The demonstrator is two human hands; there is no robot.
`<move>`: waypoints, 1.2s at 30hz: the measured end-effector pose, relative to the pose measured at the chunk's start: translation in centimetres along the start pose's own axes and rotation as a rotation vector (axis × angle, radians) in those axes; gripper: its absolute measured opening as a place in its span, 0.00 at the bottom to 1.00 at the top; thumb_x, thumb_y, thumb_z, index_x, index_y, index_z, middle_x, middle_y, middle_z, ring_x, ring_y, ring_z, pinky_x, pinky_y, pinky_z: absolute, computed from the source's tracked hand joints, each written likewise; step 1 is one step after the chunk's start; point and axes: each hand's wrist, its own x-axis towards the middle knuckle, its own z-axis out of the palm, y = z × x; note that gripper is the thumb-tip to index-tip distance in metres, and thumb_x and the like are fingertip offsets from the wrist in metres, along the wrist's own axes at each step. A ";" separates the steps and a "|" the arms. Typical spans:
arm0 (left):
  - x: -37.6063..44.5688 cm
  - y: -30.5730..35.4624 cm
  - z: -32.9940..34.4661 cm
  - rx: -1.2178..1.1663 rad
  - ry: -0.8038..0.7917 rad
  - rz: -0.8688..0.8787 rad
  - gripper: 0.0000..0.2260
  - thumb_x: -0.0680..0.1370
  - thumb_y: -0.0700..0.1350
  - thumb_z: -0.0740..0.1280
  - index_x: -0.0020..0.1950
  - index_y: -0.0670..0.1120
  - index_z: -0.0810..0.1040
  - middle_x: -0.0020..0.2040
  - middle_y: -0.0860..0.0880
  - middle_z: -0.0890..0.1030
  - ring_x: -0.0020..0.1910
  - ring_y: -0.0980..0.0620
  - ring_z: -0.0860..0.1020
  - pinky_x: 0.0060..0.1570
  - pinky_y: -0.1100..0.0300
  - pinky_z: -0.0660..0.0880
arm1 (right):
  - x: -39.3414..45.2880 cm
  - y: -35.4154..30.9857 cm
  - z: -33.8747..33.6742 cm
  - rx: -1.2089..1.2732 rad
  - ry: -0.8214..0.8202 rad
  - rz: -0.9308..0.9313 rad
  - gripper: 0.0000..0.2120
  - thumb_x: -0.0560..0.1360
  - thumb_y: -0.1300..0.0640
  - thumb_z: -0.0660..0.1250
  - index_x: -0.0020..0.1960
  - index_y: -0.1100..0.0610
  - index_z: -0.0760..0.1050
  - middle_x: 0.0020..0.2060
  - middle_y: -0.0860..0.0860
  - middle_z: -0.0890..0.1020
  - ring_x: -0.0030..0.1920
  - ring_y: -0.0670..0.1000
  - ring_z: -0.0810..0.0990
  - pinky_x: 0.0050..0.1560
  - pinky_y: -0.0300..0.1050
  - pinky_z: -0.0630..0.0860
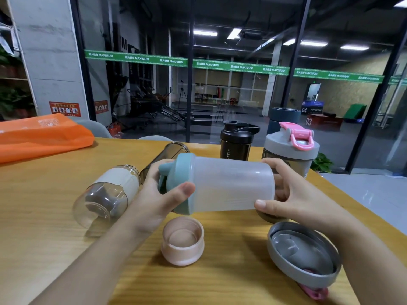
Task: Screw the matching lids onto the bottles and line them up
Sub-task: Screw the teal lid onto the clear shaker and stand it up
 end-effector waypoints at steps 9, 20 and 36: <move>-0.3 0.7 -0.3 0.010 0.085 0.232 0.43 0.50 0.65 0.78 0.62 0.61 0.67 0.54 0.56 0.76 0.48 0.62 0.79 0.40 0.66 0.77 | 0.0 -1.5 1.5 0.059 0.081 -0.056 0.49 0.65 0.51 0.77 0.75 0.40 0.50 0.68 0.41 0.71 0.65 0.41 0.73 0.64 0.44 0.72; -0.4 -0.2 -1.2 0.459 0.202 0.354 0.42 0.54 0.64 0.73 0.65 0.70 0.60 0.63 0.63 0.63 0.59 0.72 0.65 0.54 0.78 0.65 | 3.2 -5.6 7.2 -0.868 0.090 -0.218 0.52 0.67 0.44 0.74 0.76 0.43 0.40 0.76 0.44 0.49 0.76 0.49 0.41 0.75 0.52 0.43; -0.1 -0.5 -2.6 0.592 0.187 0.530 0.29 0.71 0.73 0.47 0.72 0.69 0.50 0.74 0.56 0.50 0.67 0.78 0.50 0.57 0.84 0.52 | 5.3 -4.1 12.2 -0.632 0.527 -0.192 0.39 0.68 0.51 0.72 0.72 0.42 0.56 0.70 0.41 0.65 0.69 0.46 0.57 0.64 0.49 0.58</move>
